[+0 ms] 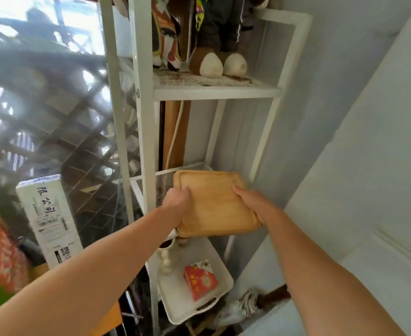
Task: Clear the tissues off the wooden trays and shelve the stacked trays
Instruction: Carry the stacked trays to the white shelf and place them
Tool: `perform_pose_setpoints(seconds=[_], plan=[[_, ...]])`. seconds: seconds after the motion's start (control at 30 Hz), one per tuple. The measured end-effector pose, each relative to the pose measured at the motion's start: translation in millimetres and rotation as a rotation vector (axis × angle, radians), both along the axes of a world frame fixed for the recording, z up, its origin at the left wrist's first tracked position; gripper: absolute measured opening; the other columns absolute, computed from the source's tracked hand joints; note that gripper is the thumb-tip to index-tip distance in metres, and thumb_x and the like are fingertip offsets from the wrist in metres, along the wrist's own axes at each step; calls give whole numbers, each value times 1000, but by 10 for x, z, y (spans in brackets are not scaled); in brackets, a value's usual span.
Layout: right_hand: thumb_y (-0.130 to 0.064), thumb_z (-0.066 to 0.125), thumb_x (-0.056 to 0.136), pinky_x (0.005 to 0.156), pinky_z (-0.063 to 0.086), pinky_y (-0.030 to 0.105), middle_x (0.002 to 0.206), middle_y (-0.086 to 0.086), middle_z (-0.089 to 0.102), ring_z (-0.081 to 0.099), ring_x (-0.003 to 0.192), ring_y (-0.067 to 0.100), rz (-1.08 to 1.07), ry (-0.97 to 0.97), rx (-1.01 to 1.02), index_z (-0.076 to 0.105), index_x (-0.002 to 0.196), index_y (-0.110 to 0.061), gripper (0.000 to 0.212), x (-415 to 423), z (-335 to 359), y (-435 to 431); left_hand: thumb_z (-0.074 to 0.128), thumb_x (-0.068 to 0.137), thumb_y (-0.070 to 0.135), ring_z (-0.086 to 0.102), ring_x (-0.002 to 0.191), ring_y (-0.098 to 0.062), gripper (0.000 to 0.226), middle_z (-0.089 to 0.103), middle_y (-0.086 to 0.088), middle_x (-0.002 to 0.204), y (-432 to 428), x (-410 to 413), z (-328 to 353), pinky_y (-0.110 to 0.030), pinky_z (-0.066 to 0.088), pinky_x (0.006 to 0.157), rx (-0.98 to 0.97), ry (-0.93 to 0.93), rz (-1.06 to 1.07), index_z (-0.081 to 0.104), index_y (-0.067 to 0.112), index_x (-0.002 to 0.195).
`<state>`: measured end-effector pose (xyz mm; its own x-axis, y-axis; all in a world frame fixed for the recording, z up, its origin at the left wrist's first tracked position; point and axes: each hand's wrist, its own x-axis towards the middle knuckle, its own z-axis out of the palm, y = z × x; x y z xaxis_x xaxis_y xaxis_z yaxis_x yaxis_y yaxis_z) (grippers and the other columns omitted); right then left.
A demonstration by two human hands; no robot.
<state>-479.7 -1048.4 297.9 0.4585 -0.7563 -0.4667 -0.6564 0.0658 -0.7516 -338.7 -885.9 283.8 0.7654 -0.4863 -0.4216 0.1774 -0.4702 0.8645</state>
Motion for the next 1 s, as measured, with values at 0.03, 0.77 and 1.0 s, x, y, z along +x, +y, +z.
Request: perform_pose_setpoints(seconds=[0.03, 0.77, 1.0], plan=[[-69, 61, 83, 97, 45, 39, 140, 13, 56, 58, 116, 31, 18, 10, 13, 46, 148, -12, 87, 55, -37, -52, 39, 102, 37, 53, 107, -29, 53, 53, -13, 116, -15, 20, -19, -39, 44, 92, -2, 11, 13, 41, -1, 139], [-64, 66, 82, 106, 45, 53, 123, 14, 64, 61, 111, 36, 272, -8, 195, 55, 135, -13, 74, 960, -422, -592, 36, 101, 39, 45, 123, -41, 49, 44, -23, 137, -272, 384, -244, -52, 37, 107, 278, -85, 250, 50, 2, 131], [-54, 69, 85, 105, 47, 52, 123, 14, 66, 63, 112, 35, 367, -4, 94, 58, 134, -11, 66, 1139, -422, -672, 35, 102, 37, 35, 130, -43, 48, 34, -24, 145, -291, 368, -364, -54, 31, 110, 300, -98, 321, 48, 4, 134]])
